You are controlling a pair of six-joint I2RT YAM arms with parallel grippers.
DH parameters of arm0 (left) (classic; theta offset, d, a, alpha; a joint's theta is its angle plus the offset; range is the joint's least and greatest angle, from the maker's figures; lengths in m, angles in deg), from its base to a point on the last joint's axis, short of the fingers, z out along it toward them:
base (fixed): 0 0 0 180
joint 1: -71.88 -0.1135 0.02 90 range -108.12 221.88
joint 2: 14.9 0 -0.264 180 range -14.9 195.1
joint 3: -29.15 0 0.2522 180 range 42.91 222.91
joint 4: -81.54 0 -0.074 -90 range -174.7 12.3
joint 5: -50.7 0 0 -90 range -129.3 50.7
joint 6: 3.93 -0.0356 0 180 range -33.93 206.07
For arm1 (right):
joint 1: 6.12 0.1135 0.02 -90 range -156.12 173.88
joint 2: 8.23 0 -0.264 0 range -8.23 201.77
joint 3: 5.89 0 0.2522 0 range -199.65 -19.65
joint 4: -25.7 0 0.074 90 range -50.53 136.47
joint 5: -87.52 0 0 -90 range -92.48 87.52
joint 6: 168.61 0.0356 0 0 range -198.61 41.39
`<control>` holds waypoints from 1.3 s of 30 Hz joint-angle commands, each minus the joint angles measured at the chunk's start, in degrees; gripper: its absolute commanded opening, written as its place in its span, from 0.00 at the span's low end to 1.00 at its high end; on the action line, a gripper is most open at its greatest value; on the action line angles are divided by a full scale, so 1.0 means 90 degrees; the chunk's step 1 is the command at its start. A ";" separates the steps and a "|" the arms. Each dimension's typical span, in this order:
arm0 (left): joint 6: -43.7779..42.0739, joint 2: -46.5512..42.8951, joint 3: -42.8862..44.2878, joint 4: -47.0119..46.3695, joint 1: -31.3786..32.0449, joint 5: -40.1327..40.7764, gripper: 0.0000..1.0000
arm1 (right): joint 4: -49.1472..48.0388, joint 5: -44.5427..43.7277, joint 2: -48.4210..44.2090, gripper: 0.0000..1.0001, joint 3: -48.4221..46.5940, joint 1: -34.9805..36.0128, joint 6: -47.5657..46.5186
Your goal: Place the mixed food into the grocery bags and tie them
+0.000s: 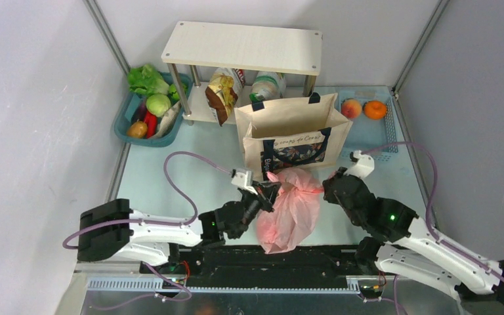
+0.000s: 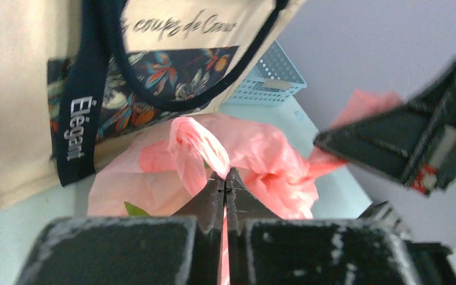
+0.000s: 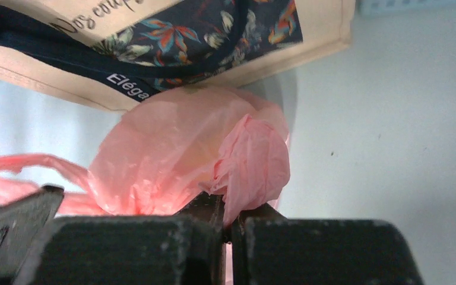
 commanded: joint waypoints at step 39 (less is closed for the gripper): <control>-0.3748 -0.3080 0.1928 0.3301 -0.0112 -0.2526 0.00 | -0.2016 0.3348 -0.0200 0.00 -0.1919 0.0164 -0.4013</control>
